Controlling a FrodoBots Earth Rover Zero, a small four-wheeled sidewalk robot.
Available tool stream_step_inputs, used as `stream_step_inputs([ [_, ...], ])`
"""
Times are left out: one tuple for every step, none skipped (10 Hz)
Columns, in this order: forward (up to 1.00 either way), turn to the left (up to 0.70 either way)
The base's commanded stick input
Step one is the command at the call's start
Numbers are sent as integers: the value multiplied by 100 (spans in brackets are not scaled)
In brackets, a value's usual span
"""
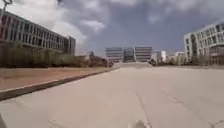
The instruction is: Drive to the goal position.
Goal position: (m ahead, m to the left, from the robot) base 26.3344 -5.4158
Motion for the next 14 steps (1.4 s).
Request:
stream_step_inputs([
  [100,0],
  [100,0],
  [100,0],
  [100,-3],
  [100,-27],
  [100,-37],
  [100,-38],
  [100,-37],
  [100,-19],
  [100,-1],
  [100,0],
  [100,0],
  [100,0],
  [100,0],
])
